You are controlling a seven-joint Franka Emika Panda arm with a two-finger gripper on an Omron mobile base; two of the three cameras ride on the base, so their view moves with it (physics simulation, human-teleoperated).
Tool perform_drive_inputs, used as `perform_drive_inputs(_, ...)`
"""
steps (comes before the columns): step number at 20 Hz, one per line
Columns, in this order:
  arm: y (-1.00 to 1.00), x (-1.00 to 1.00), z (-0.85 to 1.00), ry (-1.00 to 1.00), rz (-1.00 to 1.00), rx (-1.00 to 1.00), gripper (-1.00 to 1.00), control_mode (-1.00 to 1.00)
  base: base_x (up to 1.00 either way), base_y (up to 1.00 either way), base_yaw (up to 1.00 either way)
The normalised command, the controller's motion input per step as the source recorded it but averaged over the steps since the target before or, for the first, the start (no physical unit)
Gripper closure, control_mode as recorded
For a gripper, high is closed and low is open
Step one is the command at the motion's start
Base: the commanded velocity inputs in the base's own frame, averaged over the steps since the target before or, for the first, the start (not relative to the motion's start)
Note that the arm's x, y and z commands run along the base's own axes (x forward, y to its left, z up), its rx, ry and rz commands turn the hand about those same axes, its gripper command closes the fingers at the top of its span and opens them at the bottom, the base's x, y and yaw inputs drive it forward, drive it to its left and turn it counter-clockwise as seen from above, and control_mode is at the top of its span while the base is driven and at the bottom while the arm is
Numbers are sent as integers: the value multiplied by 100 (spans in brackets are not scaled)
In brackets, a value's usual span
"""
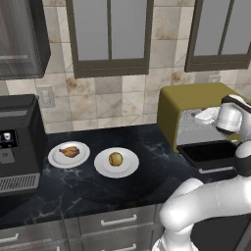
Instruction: Open the toaster oven door. Place the bread on the top rack in the toaster oven and place the chicken drumstick on the bottom rack.
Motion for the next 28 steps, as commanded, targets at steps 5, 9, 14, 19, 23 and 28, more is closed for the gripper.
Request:
perform_drive_inputs(5,-23,-46,-36,21,8,-6,-100,-100,0,0,0)
perform_drive_inputs(9,-44,-95,-17,34,8,-14,-100,-100,0,0,0)
perform_drive_inputs(14,-40,-100,-15,40,5,-16,-100,-100,0,0,0)
perform_drive_inputs(19,-24,-89,-8,33,1,-17,-100,-100,0,0,0)
perform_drive_inputs(23,-8,-58,37,13,0,-9,-100,-100,0,0,0)
perform_drive_inputs(28,65,-30,100,-2,0,-6,-100,-100,0,0,0)
